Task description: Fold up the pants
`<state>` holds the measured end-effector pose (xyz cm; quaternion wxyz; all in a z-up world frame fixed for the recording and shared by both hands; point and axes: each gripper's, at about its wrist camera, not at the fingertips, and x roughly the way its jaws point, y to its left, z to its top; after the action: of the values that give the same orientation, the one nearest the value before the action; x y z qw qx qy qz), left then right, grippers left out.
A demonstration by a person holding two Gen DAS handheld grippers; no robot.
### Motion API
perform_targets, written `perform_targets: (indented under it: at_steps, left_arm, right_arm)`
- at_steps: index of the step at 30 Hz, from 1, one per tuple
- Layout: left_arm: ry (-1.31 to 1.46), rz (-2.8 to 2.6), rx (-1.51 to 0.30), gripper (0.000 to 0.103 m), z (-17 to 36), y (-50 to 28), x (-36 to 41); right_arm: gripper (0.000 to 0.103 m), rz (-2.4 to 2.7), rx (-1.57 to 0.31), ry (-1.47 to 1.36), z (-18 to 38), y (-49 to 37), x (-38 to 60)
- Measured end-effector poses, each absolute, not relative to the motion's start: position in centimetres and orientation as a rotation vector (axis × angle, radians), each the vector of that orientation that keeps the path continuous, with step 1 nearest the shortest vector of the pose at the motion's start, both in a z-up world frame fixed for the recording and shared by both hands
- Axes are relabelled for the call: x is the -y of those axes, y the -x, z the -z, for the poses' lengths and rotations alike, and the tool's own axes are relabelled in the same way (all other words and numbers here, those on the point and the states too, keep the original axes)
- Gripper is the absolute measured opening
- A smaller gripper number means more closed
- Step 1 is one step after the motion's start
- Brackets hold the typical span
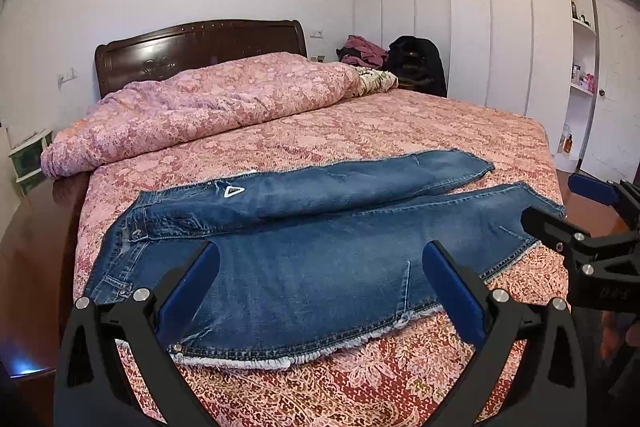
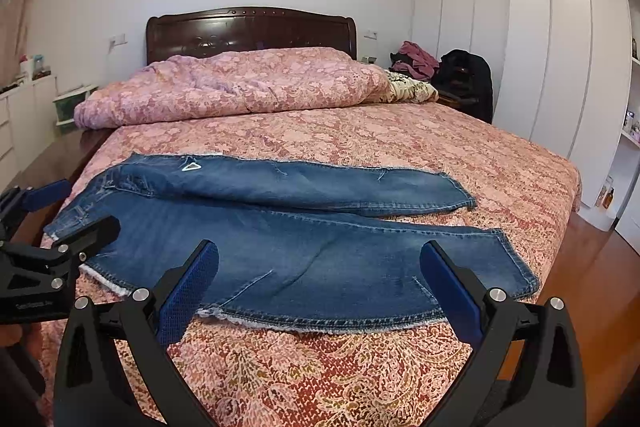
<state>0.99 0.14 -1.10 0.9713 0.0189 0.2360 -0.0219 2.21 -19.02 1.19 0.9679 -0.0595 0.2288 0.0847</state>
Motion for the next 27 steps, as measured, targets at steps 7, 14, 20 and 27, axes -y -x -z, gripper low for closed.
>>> perform_targets:
  at_steps: [7,14,20,27]
  left_arm:
    - [-0.042,0.064,-0.422,0.101,0.6,-0.6,-0.1]
    - [-0.057,0.08,-0.418,0.101,0.5,-0.7,0.8]
    - [-0.052,0.076,-0.441,0.101,0.8,-0.9,0.5]
    - [-0.051,0.083,-0.459,0.101,0.8,-1.0,0.6]
  right_arm:
    - [0.1,-0.171,-0.462,0.127,-1.2,-2.2,19.1]
    - [0.1,-0.174,-0.469,0.133,-1.2,-2.3,18.9]
    - [0.1,-0.177,-0.457,0.126,-1.1,-2.2,18.9]
    - [0.1,-0.171,-0.445,0.141,-1.1,-2.2,18.7]
